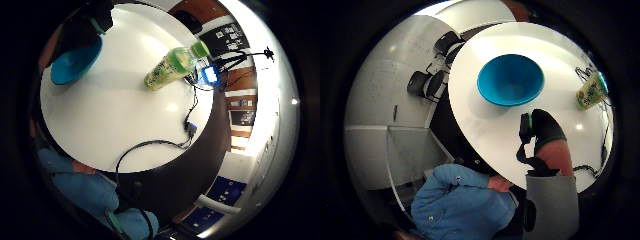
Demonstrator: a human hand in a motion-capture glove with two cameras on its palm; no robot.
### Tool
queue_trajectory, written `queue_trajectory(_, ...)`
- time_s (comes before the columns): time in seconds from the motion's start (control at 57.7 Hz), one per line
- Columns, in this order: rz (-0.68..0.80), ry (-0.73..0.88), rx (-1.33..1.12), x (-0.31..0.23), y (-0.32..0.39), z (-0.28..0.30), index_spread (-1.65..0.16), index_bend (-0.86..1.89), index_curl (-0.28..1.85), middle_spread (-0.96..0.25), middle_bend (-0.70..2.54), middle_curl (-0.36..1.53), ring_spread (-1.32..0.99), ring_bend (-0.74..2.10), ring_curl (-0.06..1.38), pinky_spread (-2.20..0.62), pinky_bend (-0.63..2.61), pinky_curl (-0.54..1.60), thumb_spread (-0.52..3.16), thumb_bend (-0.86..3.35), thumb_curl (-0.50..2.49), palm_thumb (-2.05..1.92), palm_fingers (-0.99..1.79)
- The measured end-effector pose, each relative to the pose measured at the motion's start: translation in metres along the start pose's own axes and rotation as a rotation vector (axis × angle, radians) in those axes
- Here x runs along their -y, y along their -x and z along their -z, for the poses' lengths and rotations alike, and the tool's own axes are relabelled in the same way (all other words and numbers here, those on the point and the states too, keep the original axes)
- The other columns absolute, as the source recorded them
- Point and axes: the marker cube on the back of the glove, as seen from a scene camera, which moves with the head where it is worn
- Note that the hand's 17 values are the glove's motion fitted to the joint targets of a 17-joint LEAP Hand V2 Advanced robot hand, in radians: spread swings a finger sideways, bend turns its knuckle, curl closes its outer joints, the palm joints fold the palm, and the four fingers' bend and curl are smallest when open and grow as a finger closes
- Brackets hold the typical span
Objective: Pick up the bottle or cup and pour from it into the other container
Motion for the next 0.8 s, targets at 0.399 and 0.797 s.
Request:
queue_trajectory(0.399, -0.012, 0.029, 0.011, 0.000, 0.006, 0.006, -0.35, 0.13, 0.15, 0.04, 0.19, 0.22, 0.12, 0.47, 0.24, 0.14, 0.68, 0.26, 0.95, 0.26, 0.31, 0.73, 0.35)
queue_trajectory(0.797, -0.051, -0.101, 0.019, -0.043, -0.059, 0.019, -0.36, 0.16, 0.23, 0.03, 0.18, 0.27, 0.15, 0.47, 0.27, 0.19, 0.63, 0.26, 1.04, 0.10, 0.39, 0.78, 0.30)
